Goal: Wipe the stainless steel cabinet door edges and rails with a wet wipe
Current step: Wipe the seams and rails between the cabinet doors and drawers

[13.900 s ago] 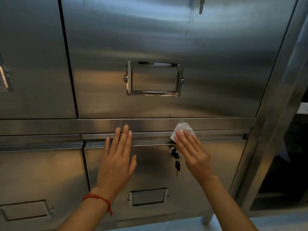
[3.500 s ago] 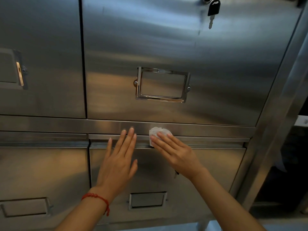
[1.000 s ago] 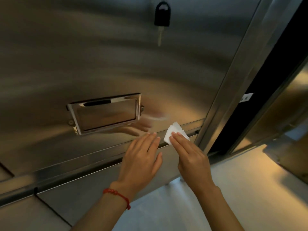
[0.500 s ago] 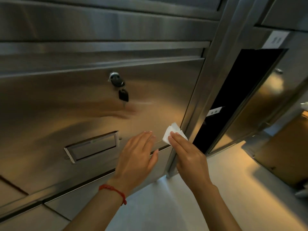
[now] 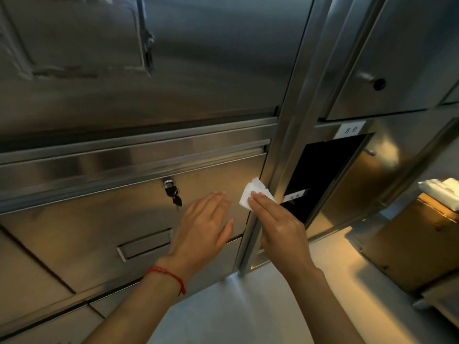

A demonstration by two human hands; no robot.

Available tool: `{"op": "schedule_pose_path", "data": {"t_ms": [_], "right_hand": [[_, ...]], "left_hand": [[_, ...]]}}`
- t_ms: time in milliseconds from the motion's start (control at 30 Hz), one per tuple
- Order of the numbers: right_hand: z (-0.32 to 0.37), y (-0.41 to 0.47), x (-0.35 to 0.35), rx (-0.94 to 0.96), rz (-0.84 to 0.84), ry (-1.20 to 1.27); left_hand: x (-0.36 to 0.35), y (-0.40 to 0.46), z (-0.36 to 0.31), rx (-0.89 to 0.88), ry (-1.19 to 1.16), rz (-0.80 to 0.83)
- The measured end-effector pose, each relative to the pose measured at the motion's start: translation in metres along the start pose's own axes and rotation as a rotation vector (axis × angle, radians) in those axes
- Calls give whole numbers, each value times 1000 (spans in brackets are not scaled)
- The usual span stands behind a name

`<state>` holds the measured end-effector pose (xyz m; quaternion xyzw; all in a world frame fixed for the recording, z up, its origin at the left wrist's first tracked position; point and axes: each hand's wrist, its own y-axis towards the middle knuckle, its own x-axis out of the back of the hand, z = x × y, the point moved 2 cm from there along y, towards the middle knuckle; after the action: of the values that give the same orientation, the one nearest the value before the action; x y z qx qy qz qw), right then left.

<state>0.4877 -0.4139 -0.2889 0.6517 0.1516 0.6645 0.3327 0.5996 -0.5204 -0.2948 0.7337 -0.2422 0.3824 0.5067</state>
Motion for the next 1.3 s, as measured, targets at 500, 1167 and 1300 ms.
{"op": "schedule_pose_path", "data": {"t_ms": [500,1167,1300], "right_hand": [[17,46,123,69,-9,4],[9,43,187,-117,13,-261],[-2,45,193,-110,-32,-328]], "left_hand": [[98,48,-45,98,79,130],[119,94,-116,-82,-8,157],[115,109,-120,-150,-22,162]]}}
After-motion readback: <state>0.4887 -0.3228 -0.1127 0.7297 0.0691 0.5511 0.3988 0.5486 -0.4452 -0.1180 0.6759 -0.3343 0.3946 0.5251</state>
